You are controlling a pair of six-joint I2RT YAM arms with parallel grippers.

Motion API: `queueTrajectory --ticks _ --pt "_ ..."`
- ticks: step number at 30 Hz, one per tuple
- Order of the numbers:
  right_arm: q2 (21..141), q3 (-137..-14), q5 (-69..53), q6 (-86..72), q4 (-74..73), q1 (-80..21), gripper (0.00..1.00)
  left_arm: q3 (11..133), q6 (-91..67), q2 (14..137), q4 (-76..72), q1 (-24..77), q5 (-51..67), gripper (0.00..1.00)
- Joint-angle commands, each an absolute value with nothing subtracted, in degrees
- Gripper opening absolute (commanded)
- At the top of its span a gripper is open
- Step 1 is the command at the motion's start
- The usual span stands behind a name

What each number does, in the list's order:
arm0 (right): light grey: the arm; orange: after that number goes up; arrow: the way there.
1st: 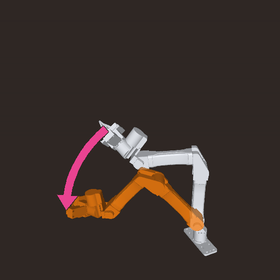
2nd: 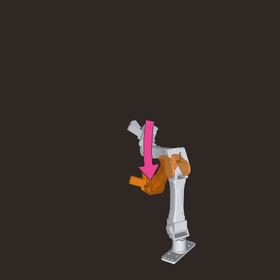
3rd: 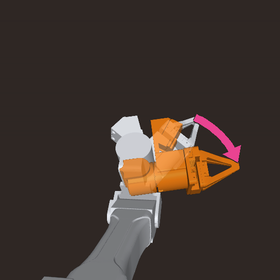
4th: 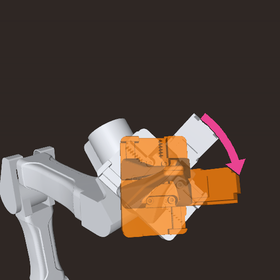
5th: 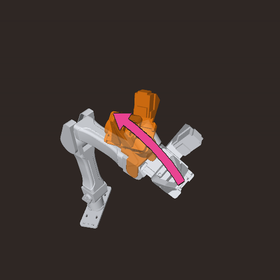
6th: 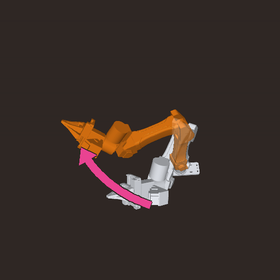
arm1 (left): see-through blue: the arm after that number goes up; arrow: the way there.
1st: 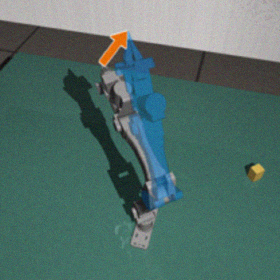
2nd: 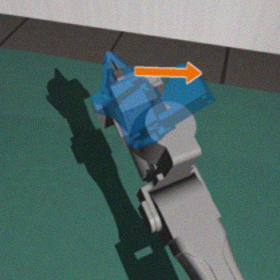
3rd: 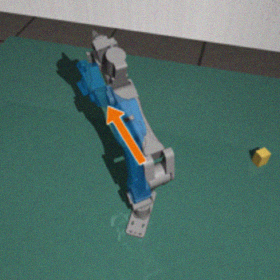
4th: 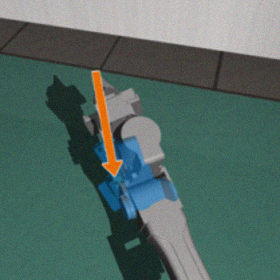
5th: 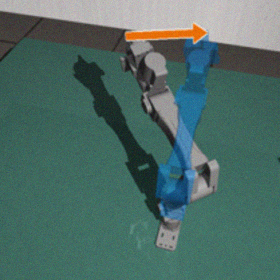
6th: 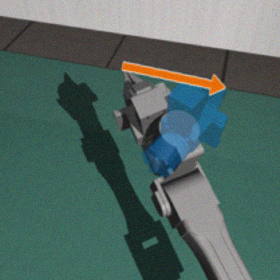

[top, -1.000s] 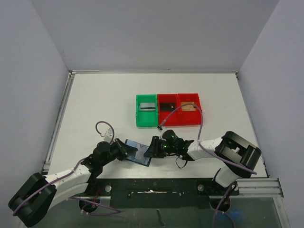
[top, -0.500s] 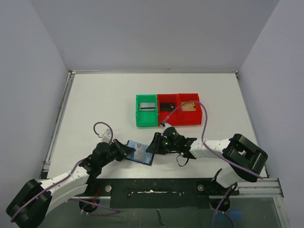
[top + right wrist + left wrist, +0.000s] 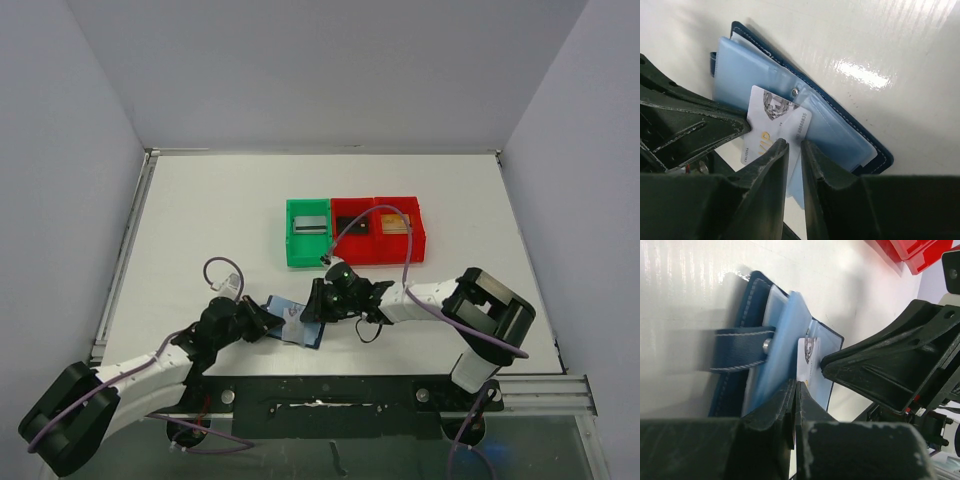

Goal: Take the credit cards out of the card holder

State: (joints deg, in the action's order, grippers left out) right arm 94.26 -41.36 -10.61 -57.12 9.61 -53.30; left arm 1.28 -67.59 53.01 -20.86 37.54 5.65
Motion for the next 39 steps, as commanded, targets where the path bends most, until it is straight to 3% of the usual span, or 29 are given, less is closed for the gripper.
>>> queueTrajectory --ticks 1,7,13,19,28,35,39 --pt "94.22 -39.28 -10.72 -57.99 9.97 -53.72 0.2 3.47 -66.0 54.0 -24.87 37.12 7.75 0.04" --pt "94.96 -38.13 -11.07 -57.92 10.73 -53.83 0.18 3.34 -66.45 57.92 -29.78 36.95 12.14 0.18" --pt "95.11 -38.27 -11.07 -57.49 10.76 -53.79 0.18 2.73 -68.05 62.23 -36.16 36.56 15.92 0.19" --pt "94.5 -38.08 -10.26 -57.1 10.08 -53.5 0.17 4.17 -67.56 62.8 -35.49 35.57 17.04 0.0" --pt "94.1 -39.36 -11.33 -50.15 8.21 -53.0 0.17 8.03 -61.53 54.15 -20.7 30.19 16.33 0.0" --pt "89.71 -41.59 -11.83 -44.93 5.76 -51.65 0.19 17.07 -49.13 54.77 -5.66 24.69 20.04 0.0" --pt "83.01 -42.08 -11.45 -43.23 5.6 -48.57 0.33 20.51 -46.31 52.5 -3.22 22.7 21.93 0.0"
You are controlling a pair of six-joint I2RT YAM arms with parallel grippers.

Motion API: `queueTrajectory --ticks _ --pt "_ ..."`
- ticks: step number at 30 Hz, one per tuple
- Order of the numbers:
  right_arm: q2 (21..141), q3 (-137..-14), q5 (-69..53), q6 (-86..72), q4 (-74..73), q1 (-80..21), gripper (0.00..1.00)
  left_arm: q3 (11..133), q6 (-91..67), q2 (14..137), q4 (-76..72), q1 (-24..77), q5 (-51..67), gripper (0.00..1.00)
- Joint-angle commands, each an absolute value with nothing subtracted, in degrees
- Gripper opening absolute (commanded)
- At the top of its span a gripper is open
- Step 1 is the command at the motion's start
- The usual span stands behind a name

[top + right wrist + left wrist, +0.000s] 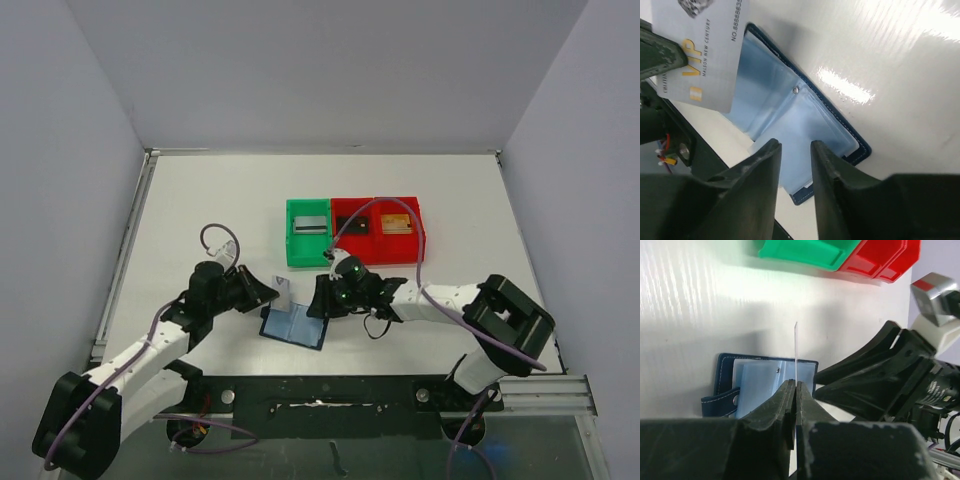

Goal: Take the credit cards out of the card holder

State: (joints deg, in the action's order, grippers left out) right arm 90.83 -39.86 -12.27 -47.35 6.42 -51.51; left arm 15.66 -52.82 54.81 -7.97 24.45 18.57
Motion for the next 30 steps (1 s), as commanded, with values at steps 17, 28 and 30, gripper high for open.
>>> queueTrajectory --ticks 17,28,30 --pt "69.23 -31.75 -25.15 -51.23 26.96 -40.51 0.78 10.91 -65.89 46.05 -35.54 22.28 31.5 0.0" --pt "77.31 -33.83 -29.53 -55.18 40.65 -42.62 0.56 9.45 -72.66 49.24 -49.9 22.83 35.77 0.0" --pt "78.35 -34.91 -30.78 -55.19 41.06 -42.78 0.49 9.34 -73.17 49.6 -50.79 22.85 36.55 0.0"
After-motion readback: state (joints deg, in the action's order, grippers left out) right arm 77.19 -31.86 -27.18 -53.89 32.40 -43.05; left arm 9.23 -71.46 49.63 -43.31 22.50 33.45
